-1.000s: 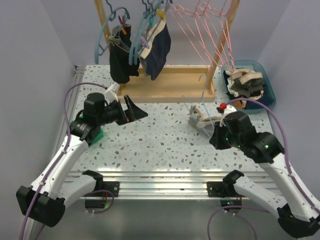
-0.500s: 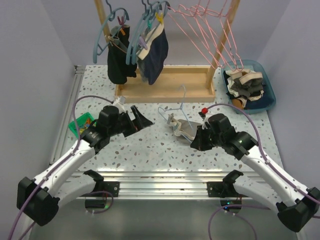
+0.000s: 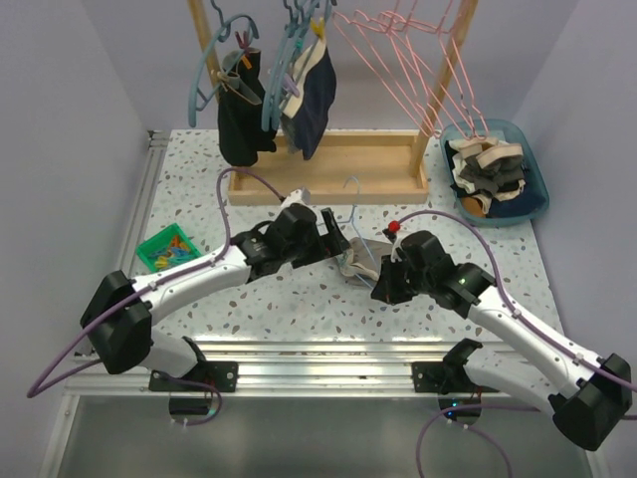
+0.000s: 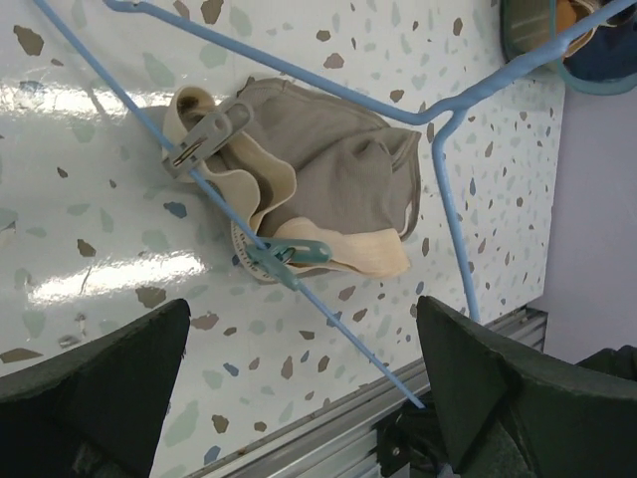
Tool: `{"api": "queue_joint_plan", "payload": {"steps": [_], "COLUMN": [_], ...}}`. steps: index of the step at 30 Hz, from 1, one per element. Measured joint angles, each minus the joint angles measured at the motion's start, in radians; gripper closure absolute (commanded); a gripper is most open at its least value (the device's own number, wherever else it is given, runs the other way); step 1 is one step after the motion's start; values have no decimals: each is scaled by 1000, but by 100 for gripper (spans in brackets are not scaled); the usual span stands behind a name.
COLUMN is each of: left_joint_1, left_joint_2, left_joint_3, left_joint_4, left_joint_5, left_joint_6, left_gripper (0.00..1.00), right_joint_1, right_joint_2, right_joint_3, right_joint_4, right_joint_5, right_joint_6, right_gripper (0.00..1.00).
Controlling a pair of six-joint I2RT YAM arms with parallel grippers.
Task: Remove the underwear clipped to the hanger
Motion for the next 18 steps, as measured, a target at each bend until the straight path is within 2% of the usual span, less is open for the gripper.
{"api": "queue_joint_plan", "payload": {"steps": [10,18], "left_joint_1": [-71,-100], "left_joint_2": [196,294], "left_joint_3": [275,351], "left_joint_4": [-177,-324], "left_joint_5": [-174,-219], "left_joint_6": [-2,-23], "left_gripper": [1,9], "right_joint_1": [6,7], "right_joint_2": [7,6], "right_joint_3": [-2,-2], "right_joint_4": [3,3], "right_joint_5": [36,51], "right_joint_6": [-1,-5], "right_gripper": [100,100]}}
